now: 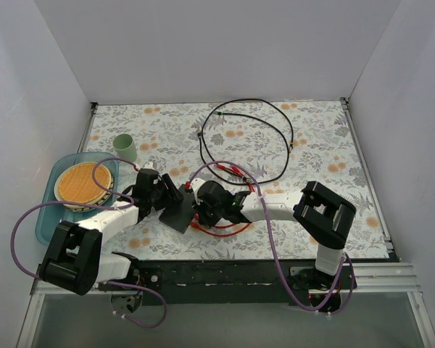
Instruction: Insert the plug into the switch port
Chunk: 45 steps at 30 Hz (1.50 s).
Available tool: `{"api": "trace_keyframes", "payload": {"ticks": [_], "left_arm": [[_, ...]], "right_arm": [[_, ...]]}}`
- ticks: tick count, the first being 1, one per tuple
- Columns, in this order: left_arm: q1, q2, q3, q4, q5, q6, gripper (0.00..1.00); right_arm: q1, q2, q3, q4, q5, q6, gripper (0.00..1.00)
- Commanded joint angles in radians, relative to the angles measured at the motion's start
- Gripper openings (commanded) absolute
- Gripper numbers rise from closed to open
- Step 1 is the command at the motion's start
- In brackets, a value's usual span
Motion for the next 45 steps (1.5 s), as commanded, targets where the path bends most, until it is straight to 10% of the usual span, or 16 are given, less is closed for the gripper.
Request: {"api": "trace_keyframes", "payload": {"ticks": [1, 6, 29, 45], "left_arm": [[-0.088, -0.007, -0.01, -0.132, 0.268, -0.094, 0.52], [-0.088, 0.03, 0.023, -0.171, 0.172, -0.097, 0.54], [-0.036, 0.024, 0.229, -0.342, -0.129, -0.08, 0.9], [0.003, 0.077, 0.746, -0.516, -0.219, 0.037, 0.97]], "right_arm": [[-0.02, 0.006, 0.018, 0.268, 0.12, 0.003, 0.01], [-0.022, -0.028, -0.022, 0.253, 0.109, 0.001, 0.03], [-0.025, -0.273, -0.159, -0.054, 0.262, -0.04, 0.82], [-0.285, -0.247, 0.192, -0.109, 0.143, -0.151, 0.85]]}}
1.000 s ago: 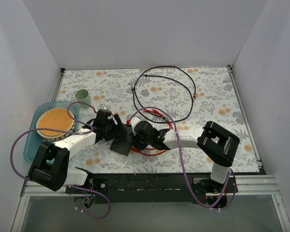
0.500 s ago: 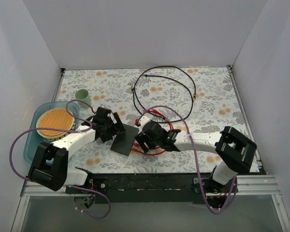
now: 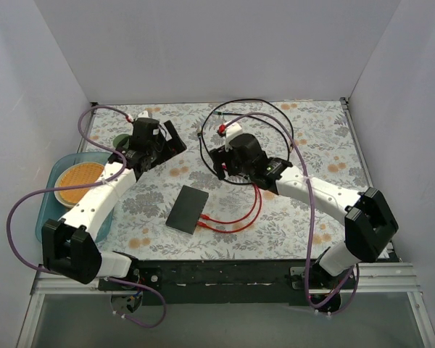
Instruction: Insert the plug into the switch port
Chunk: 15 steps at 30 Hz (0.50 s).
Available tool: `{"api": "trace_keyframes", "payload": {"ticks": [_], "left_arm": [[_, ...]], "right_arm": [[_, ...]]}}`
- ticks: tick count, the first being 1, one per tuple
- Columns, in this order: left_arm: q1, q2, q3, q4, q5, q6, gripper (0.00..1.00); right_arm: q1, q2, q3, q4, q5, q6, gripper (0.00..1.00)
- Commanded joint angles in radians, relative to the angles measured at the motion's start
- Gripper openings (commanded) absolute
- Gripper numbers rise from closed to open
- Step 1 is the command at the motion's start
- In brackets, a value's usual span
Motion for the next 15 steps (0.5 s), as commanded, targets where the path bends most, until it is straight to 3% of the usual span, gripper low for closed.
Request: {"api": "trace_keyframes", "payload": {"ticks": [1, 6, 15], "left_arm": [[0.019, 0.018, 0.14, -0.051, -0.028, 0.031, 0.97], [0.025, -0.006, 0.15, -0.062, -0.002, -0.012, 0.98], [0.026, -0.181, 0.03, -0.136, -0.176, 0.014, 0.98]], "right_arm": [[-0.033, 0.083, 0.131, -0.011, -0.075, -0.036, 0.84], [-0.047, 0.223, 0.321, -0.051, -0.114, -0.048, 0.82], [-0.072, 0.566, 0.686, -0.154, -0.138, -0.056, 0.78]]}}
